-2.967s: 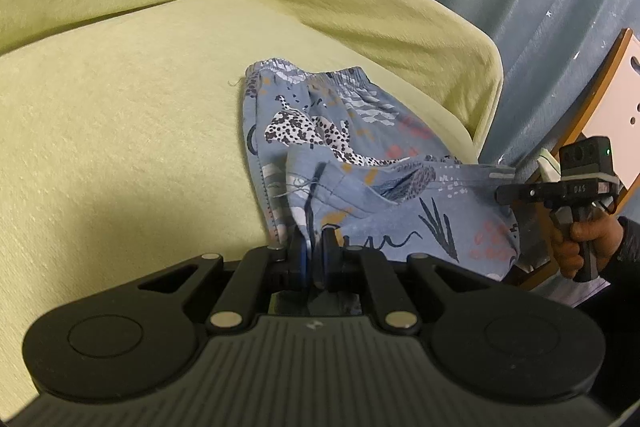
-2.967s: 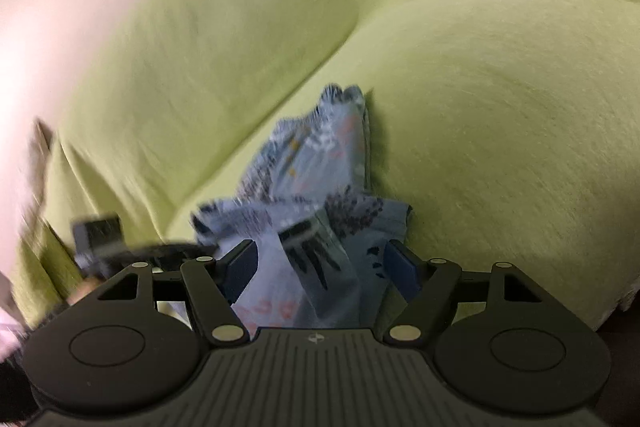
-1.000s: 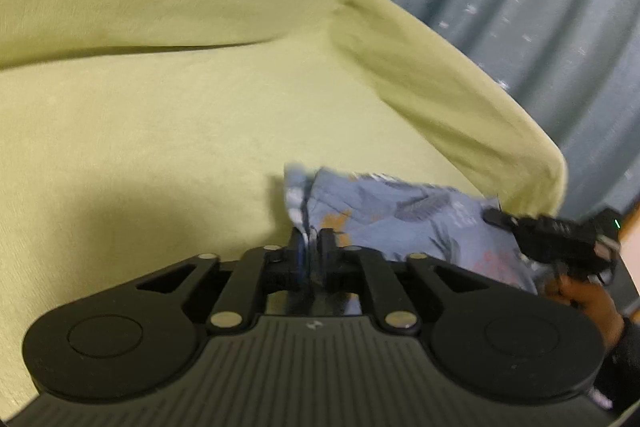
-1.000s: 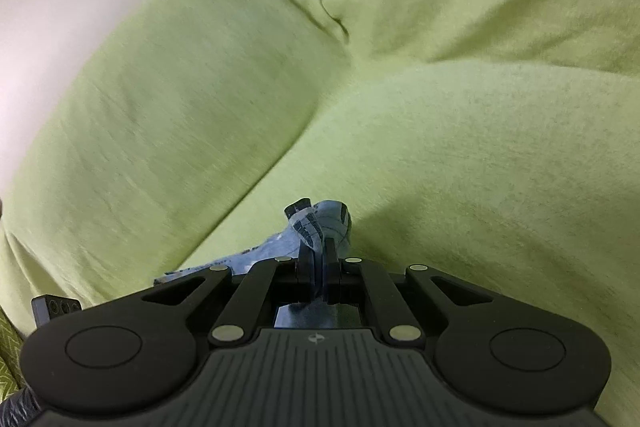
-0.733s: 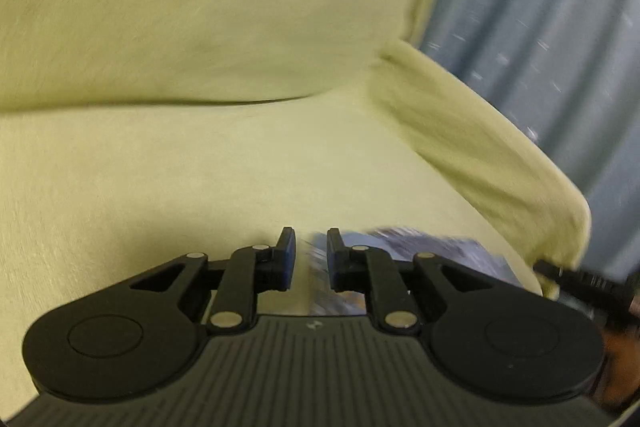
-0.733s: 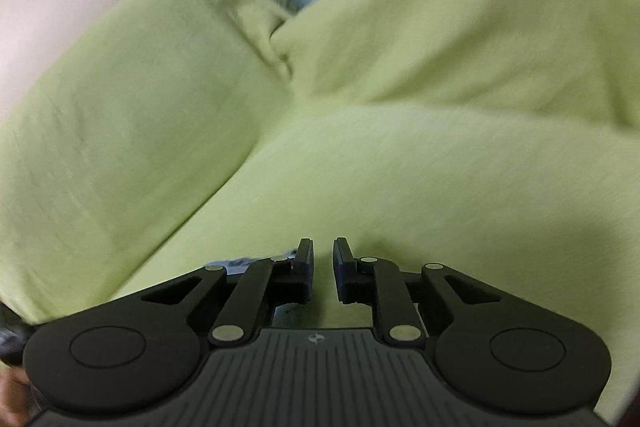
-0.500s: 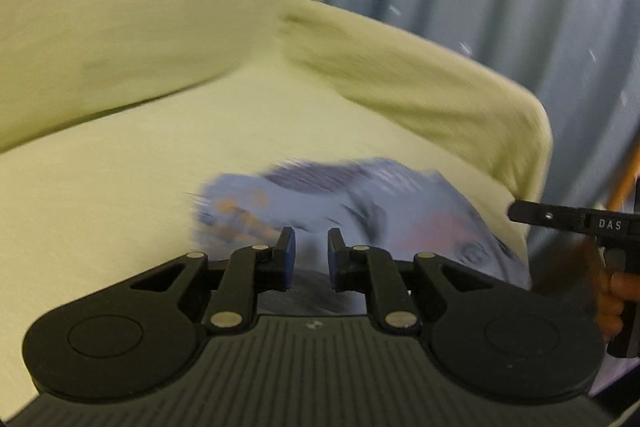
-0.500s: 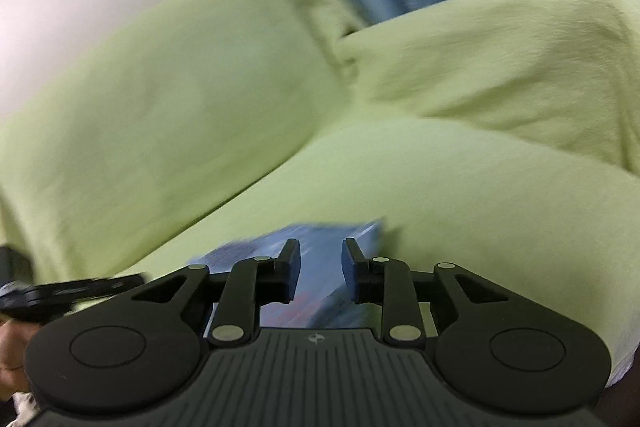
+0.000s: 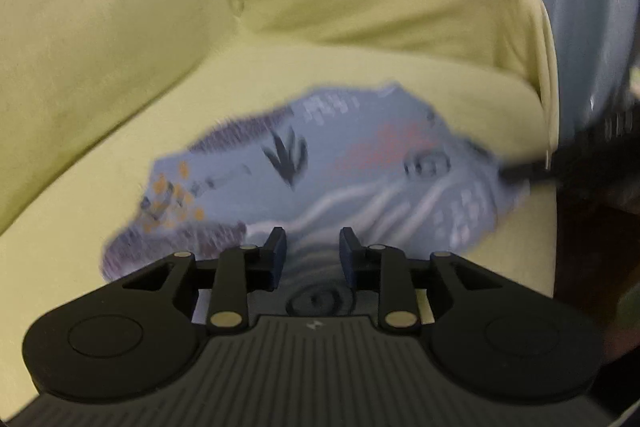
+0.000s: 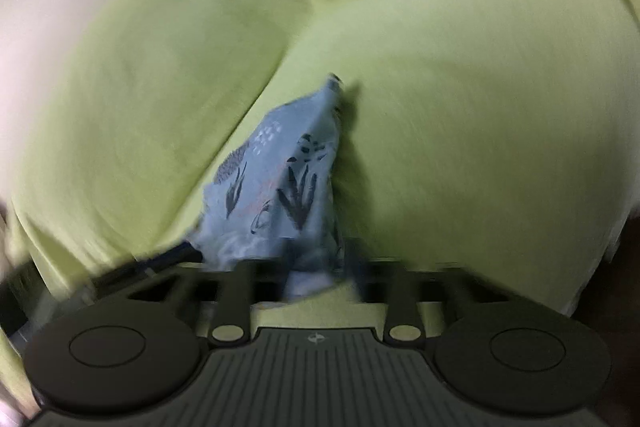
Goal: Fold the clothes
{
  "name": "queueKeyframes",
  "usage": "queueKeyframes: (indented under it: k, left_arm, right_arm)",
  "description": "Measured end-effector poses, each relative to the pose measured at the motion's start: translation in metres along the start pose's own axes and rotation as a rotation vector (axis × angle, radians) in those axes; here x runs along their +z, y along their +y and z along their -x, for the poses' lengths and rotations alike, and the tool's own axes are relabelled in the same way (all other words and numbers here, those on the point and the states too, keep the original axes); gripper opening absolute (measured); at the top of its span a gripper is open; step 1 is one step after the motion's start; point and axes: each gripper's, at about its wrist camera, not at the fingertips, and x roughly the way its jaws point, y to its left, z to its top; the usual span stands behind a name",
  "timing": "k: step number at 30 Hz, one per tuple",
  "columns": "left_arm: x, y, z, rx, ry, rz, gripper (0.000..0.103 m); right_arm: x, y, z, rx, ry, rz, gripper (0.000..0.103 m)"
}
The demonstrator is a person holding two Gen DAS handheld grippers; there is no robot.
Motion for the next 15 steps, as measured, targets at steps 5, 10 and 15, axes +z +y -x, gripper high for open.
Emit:
queueKeyframes:
  k: [5, 10, 15]
  left_arm:
    - [0.000, -0.006, -0.002, 0.027, 0.023, -0.133, 0.023]
    - [0.000, 0.002, -0.003, 0.022, 0.037, -0.120, 0.025]
    - [-0.001, 0.008, -0.005, 0.004, 0.043, -0.088, 0.025]
  right_arm:
    - [0.003, 0.001, 0.018, -0.091, -0.071, 0.080, 0.000]
    - [0.010, 0.004, 0.033, -0.102, -0.117, 0.157, 0.011]
    - [0.003, 0.016, 0.019, -0.030, -0.042, 0.151, 0.044]
